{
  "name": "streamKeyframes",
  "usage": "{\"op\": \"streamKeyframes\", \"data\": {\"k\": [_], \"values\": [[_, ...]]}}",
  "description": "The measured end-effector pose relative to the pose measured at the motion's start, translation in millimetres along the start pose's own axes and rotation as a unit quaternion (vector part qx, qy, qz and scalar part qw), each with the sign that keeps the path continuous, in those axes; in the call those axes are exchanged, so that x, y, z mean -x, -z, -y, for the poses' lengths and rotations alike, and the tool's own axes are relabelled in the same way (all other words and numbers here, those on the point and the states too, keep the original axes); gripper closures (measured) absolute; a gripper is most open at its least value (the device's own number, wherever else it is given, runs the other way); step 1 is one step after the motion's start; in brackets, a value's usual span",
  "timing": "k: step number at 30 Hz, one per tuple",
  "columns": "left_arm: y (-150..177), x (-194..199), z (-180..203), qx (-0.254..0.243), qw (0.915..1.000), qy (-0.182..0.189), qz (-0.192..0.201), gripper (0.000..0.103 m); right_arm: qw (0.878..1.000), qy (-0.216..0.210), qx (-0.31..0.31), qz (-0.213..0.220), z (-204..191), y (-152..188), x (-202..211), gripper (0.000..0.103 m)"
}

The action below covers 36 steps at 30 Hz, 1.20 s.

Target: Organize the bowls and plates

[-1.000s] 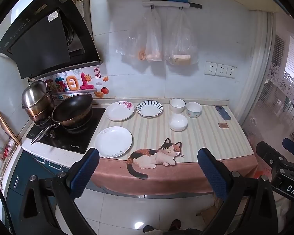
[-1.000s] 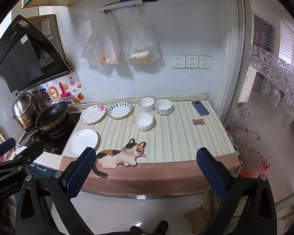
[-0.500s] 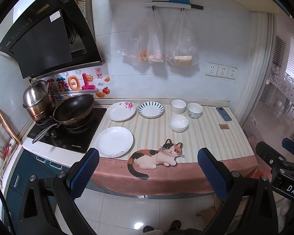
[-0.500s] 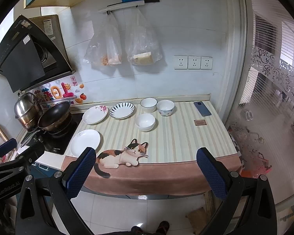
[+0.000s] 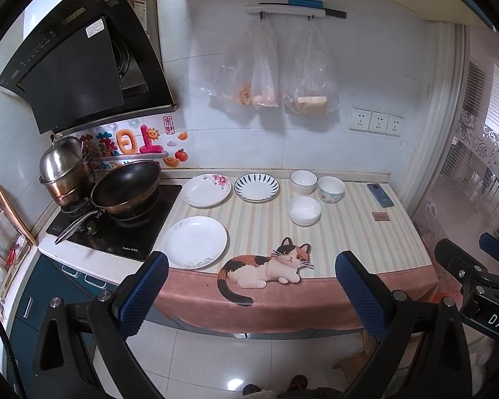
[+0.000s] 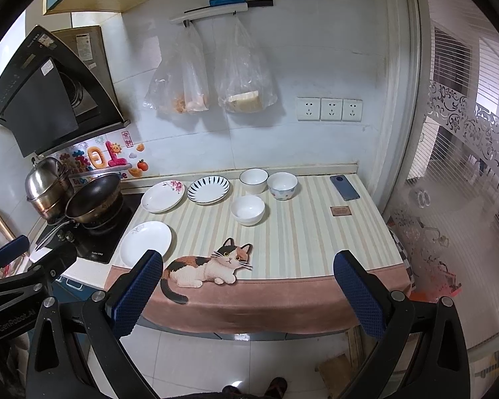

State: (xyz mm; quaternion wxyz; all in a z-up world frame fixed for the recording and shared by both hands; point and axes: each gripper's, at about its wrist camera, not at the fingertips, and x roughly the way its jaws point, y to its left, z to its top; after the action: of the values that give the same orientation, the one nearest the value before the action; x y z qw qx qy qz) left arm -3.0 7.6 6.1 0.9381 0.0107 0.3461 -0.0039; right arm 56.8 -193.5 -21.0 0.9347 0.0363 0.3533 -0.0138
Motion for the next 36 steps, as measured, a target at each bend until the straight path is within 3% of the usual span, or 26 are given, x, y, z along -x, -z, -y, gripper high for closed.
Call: {"op": "streamKeyframes", "data": {"k": [36], "values": [[-5,2,-12,0.003,1.0,-0.004,0.005,0.0,1.0,-0.005,0.003,0.008,-9,-5,-4,0.0]]}}
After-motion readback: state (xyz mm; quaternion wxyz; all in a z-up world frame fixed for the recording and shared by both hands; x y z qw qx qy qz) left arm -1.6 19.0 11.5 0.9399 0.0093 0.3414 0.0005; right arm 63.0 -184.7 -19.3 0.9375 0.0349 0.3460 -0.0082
